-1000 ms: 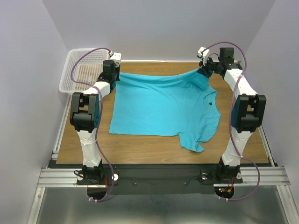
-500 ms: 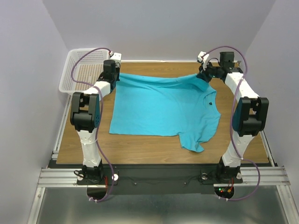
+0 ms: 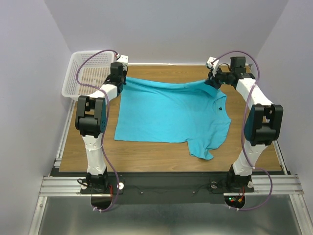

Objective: Fold and stack the t-shirts
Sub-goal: Fold the tshirt

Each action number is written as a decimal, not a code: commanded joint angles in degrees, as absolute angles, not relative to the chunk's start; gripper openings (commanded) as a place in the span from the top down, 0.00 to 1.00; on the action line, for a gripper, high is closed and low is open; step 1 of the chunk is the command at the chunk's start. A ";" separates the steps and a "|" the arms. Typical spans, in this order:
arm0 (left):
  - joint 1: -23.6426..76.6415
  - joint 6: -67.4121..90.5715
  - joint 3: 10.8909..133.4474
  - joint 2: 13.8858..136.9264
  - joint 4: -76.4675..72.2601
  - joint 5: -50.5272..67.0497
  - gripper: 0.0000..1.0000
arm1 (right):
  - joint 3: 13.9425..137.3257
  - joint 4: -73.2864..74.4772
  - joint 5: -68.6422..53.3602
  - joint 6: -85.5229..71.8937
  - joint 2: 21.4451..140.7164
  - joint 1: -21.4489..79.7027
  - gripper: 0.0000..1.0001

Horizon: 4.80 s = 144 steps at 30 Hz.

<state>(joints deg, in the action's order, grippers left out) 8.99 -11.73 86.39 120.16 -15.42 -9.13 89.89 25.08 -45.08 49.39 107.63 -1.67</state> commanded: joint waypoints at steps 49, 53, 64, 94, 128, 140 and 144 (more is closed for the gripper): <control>9.23 -9.41 71.99 101.44 -22.94 -4.22 0.53 | 72.78 23.03 -46.67 52.47 98.61 -1.49 0.99; 9.23 -8.53 69.88 97.83 -24.43 -3.95 0.52 | 71.72 23.20 -46.93 52.30 98.61 -1.49 0.87; 4.32 2.80 64.52 87.20 -27.60 -2.21 0.23 | 67.59 23.29 -43.69 50.20 93.43 -1.58 0.50; 0.88 21.27 41.84 71.54 -20.74 16.96 0.26 | 89.20 15.03 -18.72 -2.81 117.68 -7.65 0.54; 0.88 22.41 42.54 78.57 -23.20 18.45 0.30 | 87.02 10.46 -17.58 -8.09 116.10 -13.01 0.99; 4.21 20.75 49.82 86.91 -24.70 20.30 0.32 | 84.20 9.58 -14.76 -8.70 117.07 -13.01 1.00; 7.20 17.41 59.03 93.50 -21.72 16.45 0.34 | 84.37 9.49 -15.99 -8.79 117.42 -13.10 1.00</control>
<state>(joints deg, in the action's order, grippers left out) 4.73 21.17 50.78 89.82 -21.23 18.65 84.38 12.38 -15.46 -8.05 118.87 -13.17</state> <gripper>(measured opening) 0.676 0.024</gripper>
